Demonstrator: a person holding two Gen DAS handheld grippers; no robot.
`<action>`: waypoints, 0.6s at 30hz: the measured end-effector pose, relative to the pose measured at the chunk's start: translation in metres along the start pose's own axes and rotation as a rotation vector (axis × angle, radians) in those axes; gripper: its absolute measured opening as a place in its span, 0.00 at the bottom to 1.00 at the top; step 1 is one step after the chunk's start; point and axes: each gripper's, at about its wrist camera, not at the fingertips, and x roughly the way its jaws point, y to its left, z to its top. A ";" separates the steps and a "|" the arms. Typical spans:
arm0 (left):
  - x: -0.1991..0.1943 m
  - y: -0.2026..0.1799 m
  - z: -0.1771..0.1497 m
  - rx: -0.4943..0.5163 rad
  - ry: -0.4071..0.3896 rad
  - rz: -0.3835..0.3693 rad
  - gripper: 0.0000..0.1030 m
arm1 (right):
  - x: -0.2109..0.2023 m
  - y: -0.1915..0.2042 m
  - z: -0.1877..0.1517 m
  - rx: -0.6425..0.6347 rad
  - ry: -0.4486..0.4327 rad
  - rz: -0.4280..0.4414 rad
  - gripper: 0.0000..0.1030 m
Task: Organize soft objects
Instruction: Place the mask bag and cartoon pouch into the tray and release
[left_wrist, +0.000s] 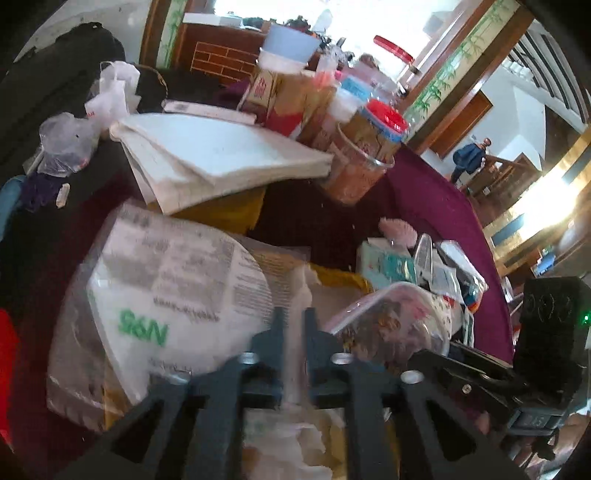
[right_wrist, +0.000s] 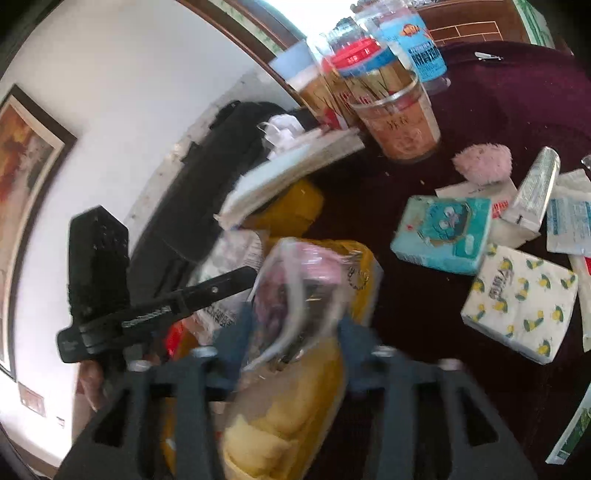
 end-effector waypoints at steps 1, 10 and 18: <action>-0.001 0.000 -0.003 -0.003 0.004 -0.002 0.40 | -0.002 0.002 -0.002 -0.006 -0.009 -0.013 0.63; -0.082 -0.047 -0.043 0.125 -0.290 0.121 0.87 | -0.071 0.035 -0.029 -0.209 -0.192 -0.161 0.74; -0.070 -0.143 -0.094 0.262 -0.252 0.057 0.93 | -0.140 -0.031 -0.056 -0.122 -0.305 -0.364 0.81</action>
